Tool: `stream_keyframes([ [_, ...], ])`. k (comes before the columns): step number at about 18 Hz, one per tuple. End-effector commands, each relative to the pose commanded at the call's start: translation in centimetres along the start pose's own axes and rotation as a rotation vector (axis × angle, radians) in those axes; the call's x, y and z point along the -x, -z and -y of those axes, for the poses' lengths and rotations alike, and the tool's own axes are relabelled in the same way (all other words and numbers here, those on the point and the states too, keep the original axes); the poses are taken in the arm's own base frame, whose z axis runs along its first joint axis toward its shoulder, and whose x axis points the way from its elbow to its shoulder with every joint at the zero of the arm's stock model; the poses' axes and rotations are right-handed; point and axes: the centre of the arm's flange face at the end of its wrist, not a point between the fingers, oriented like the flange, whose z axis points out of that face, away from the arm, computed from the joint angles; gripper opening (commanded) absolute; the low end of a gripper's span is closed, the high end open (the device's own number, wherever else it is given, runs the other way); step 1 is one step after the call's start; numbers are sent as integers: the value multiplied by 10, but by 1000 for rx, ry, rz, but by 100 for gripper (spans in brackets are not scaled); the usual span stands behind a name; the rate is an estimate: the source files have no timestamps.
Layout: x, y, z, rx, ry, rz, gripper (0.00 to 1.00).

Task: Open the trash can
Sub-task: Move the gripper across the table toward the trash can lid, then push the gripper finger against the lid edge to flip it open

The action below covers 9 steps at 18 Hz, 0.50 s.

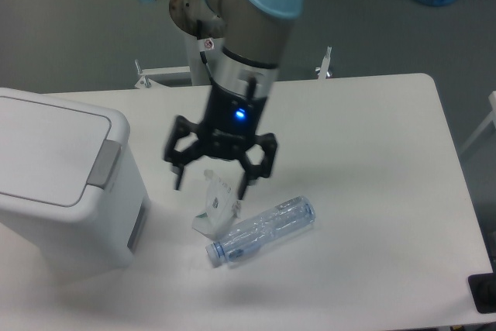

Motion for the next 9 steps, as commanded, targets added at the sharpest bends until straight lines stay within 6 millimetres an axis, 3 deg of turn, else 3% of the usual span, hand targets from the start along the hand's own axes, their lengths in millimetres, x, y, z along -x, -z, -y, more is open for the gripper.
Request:
stream_keyframes([
  [4,-28,-7,-6,15,-37,-23,100],
  [9,-31,-16,-16,37,-38,-26,100],
])
